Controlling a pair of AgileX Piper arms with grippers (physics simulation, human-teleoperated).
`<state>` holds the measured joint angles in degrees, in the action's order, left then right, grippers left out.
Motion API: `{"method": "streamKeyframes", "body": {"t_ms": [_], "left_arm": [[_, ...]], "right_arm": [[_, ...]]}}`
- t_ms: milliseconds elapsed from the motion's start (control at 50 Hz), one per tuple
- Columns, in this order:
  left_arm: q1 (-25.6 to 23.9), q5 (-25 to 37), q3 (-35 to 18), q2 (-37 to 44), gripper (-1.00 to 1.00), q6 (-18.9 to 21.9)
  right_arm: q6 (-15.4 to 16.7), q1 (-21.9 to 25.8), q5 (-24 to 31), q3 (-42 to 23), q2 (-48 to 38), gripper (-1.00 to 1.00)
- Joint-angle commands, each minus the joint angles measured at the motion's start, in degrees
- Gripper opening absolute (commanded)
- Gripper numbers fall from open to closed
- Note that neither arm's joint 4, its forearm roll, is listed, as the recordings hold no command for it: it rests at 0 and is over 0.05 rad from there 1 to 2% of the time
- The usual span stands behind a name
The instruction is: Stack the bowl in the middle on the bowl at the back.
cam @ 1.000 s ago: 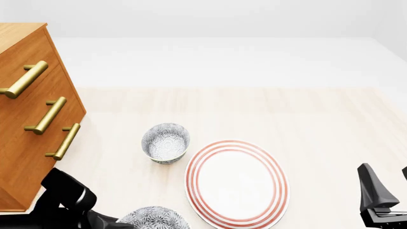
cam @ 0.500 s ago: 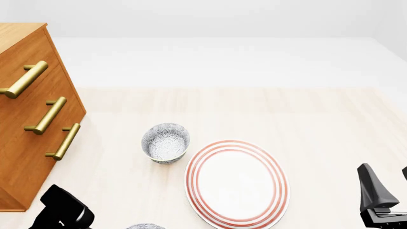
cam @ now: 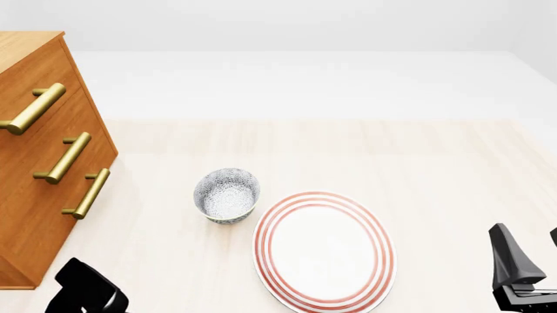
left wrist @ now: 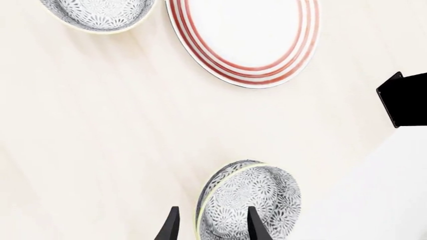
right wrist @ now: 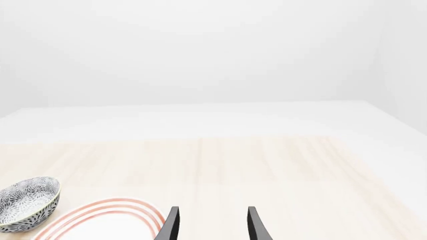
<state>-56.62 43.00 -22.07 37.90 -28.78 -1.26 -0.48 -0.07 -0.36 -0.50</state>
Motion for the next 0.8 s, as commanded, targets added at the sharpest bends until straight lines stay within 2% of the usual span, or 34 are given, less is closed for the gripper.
{"method": "streamKeyframes", "body": {"t_ms": [20,240,360,560,800], "left_arm": [[0.9,1.6,-0.5,-1.2,1.0,0.7],[1.8,7.3,-6.8,-4.8,1.0,1.3],[5.3,11.6,-9.4,-9.5,1.0,2.0],[9.7,16.4,-15.5,-15.2,1.0,1.1],[15.5,21.1,-19.8,-21.4,1.0,1.0]], "right_arm": [[0.1,0.0,-0.2,0.0,-0.2,1.0],[0.1,0.1,-0.3,0.0,-0.2,1.0],[0.2,0.0,-0.7,-0.1,-0.7,1.0],[-1.9,-0.8,-1.6,-0.4,-2.5,1.0],[-1.8,-0.7,1.3,-1.8,-0.1,1.0]]}}
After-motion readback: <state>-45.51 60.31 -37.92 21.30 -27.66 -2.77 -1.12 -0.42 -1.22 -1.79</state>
